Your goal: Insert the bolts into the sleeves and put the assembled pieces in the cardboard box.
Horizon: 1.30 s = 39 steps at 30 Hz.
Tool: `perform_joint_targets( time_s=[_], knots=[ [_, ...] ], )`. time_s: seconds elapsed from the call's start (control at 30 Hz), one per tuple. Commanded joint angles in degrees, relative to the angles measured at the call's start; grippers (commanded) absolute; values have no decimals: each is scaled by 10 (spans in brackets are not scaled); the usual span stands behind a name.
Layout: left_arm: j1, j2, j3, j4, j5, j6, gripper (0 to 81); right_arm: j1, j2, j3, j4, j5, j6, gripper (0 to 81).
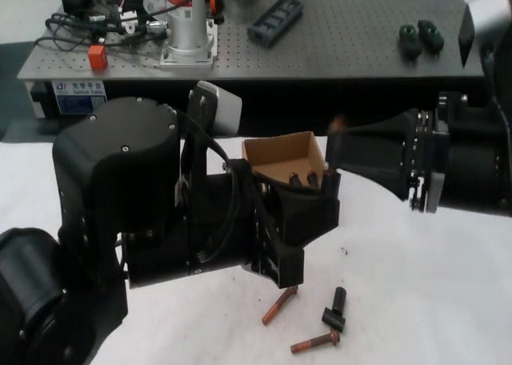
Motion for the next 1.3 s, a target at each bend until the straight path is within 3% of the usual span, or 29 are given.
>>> perform_joint_targets(
  time_s=[0.0, 0.1, 0.27, 0.43, 0.63, 0.9, 1.17, 1.27],
  knots=[
    [0, -8, -4, -12, 8, 20, 6, 0, -1, -1, 0, -11, -7, 405],
    [0, -7, -4, -12, -11, 20, 6, -13, -7, -1, 4, -12, -9, 384],
    [16, 19, -25, -12, -170, -40, 6, -71, -52, -1, 106, -5, -55, 380],
    [71, 147, -140, 49, -177, -139, 6, -128, -108, -1, 275, 71, -147, 380],
    [97, 347, -374, 273, -188, -98, 6, -137, -120, -1, 412, 201, -190, 380],
    [97, 563, -661, 476, -216, -53, 6, -136, -120, -1, 420, 226, -190, 380],
    [98, 621, -733, 516, -220, -57, 6, -136, -118, -1, 421, 231, -190, 380],
    [98, 621, -733, 522, -220, -57, 11, -130, -104, -1, 436, 283, -189, 380]
  ],
)
